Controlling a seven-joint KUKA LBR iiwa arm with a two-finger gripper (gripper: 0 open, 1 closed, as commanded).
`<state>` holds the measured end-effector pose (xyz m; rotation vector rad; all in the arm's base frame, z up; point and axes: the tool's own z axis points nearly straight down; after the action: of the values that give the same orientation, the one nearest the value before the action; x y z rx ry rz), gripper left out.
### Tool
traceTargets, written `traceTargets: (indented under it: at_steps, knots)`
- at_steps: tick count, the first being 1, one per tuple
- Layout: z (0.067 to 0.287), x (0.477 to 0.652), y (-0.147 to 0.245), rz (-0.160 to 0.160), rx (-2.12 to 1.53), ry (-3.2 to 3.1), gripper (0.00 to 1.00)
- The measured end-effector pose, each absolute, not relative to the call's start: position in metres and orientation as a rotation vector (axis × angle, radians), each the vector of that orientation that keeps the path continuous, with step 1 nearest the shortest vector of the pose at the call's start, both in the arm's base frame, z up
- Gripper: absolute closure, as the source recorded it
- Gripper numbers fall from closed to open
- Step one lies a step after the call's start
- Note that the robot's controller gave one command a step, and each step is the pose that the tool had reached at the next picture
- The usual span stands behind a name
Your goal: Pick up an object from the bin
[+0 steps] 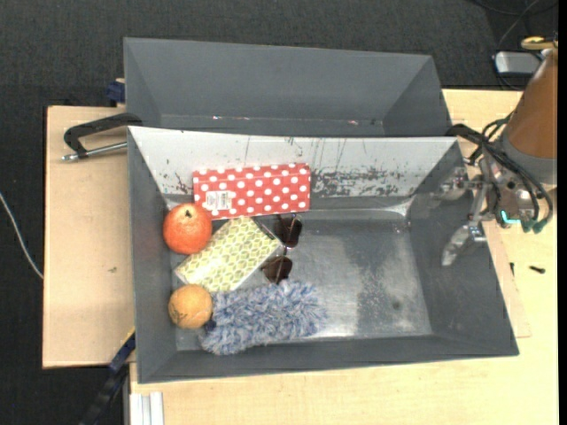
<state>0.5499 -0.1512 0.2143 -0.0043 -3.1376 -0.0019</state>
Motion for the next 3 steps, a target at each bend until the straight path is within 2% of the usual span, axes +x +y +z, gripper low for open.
traceTargets:
  at_steps: [1, 2, 3]
  knots:
    - [0.218, 0.552, -0.151, 0.001, -0.001, -3.145, 0.00]
    - [0.173, 0.555, -0.137, 0.003, 0.090, -3.149, 0.00]
    - [0.154, 0.553, -0.117, 0.005, 0.078, -3.150, 0.00]
